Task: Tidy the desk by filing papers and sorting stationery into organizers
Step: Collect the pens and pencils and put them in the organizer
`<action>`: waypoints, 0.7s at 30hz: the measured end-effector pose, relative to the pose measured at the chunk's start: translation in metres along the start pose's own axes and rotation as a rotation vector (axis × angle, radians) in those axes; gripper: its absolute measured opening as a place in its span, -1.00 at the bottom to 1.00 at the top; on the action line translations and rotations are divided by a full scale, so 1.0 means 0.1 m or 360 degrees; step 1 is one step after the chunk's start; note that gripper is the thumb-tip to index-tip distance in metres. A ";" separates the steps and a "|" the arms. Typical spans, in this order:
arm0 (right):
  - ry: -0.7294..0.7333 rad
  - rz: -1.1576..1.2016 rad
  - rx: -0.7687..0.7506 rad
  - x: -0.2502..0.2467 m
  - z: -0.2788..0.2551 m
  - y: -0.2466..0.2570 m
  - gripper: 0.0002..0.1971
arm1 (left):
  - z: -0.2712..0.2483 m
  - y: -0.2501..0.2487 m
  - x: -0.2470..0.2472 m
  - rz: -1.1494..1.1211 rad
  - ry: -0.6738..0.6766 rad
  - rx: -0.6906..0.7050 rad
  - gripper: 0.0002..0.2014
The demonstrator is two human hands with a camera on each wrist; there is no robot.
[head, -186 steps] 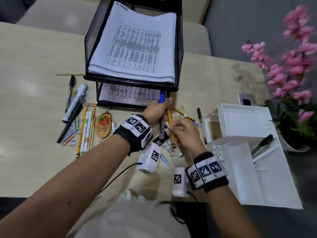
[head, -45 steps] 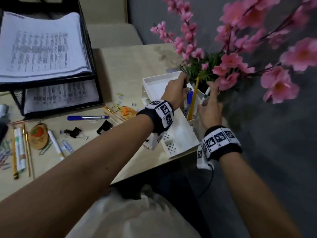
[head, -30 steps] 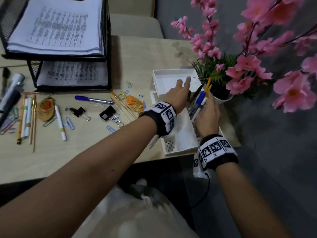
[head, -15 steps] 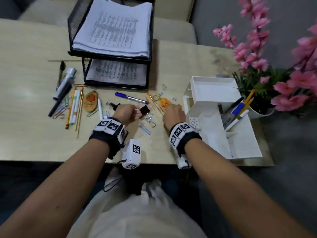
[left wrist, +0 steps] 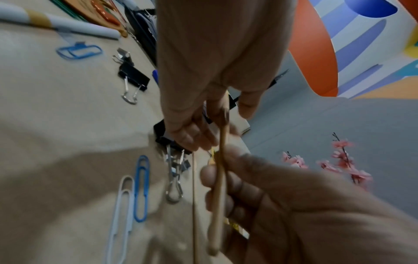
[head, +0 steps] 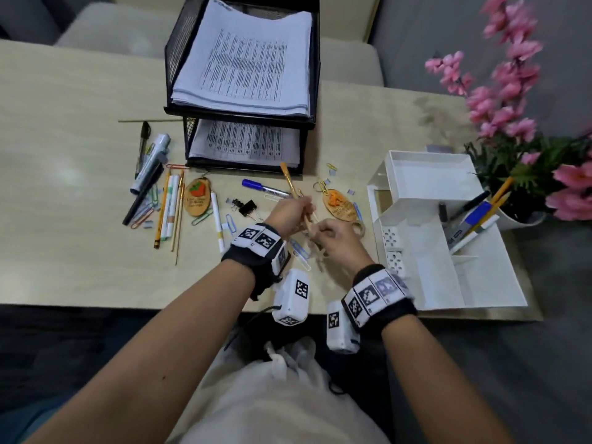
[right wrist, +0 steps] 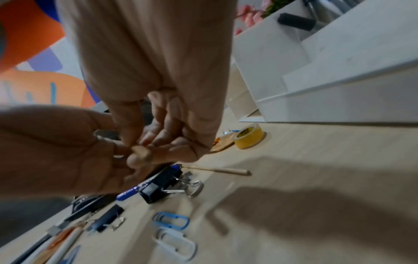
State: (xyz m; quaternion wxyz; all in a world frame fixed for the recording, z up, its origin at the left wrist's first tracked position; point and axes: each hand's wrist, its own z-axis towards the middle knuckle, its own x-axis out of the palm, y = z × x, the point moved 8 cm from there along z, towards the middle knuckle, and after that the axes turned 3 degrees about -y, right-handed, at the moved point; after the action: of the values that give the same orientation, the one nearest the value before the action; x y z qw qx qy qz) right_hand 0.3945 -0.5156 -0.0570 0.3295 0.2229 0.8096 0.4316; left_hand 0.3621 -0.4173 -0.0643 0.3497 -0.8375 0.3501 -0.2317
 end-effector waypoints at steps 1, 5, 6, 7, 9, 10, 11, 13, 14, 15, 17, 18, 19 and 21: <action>-0.0013 0.0058 0.0033 0.00 0.03 -0.04 -0.77 | 0.00 -0.03 -0.03 -0.0054 -0.0062 0.0016 -0.65; -0.0458 -0.0240 0.0145 -0.24 0.25 -0.19 -0.84 | 0.00 -0.07 -0.40 -0.0035 -0.0377 0.0115 -0.69; -0.0528 -0.0471 0.0138 -0.27 0.29 -0.19 -0.85 | -0.01 -0.06 -0.51 0.0003 -0.0429 0.0127 -0.71; -0.0522 -0.0686 0.0111 -0.25 0.32 -0.19 -0.83 | -0.02 -0.05 -0.61 0.0027 -0.0463 0.0128 -0.72; -0.0413 -0.1012 0.0052 -0.14 0.34 -0.18 -0.79 | -0.03 -0.02 -0.78 0.0038 -0.0471 0.0117 -0.69; -0.0386 -0.1101 0.0030 -0.10 0.35 -0.18 -0.80 | -0.03 -0.01 -0.84 0.0030 -0.0453 0.0106 -0.68; -0.0379 -0.1154 0.0010 -0.08 0.37 -0.18 -0.83 | -0.04 0.01 -0.90 0.0021 -0.0430 0.0091 -0.68; -0.0408 -0.1186 0.0043 -0.10 0.36 -0.19 -0.85 | -0.03 0.05 -0.98 0.0008 -0.0385 0.0042 -0.71; -0.0446 -0.1113 0.0070 -0.13 0.36 -0.19 -0.77 | -0.02 0.08 -0.99 -0.0007 -0.0350 0.0010 -0.72; -0.0514 -0.0946 0.0075 -0.18 0.33 -0.17 -0.73 | -0.01 0.11 -0.98 -0.0047 -0.0297 -0.0019 -0.74; -0.0662 -0.0443 0.0046 -0.25 0.20 -0.08 -0.79 | -0.01 0.13 -0.91 -0.0185 -0.0177 -0.0055 -0.79; -0.0627 -0.0218 0.0040 -0.21 0.14 -0.02 -0.82 | 0.00 0.14 -0.88 -0.0233 -0.0125 -0.0058 -0.80; -0.0514 -0.0034 0.0029 -0.11 0.09 0.07 -0.81 | 0.00 0.13 -0.84 -0.0256 -0.0064 -0.0054 -0.80; -0.0213 0.0152 -0.0016 0.19 0.03 0.25 -0.77 | -0.02 0.09 -0.78 -0.0294 0.0083 -0.0037 -0.77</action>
State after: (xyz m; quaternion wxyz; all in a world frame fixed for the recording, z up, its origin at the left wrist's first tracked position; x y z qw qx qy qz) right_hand 0.3854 -0.4887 -0.0434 0.3630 0.2878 0.7721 0.4351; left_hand 0.3070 -0.3647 -0.0810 0.3079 -0.8639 0.2830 -0.2808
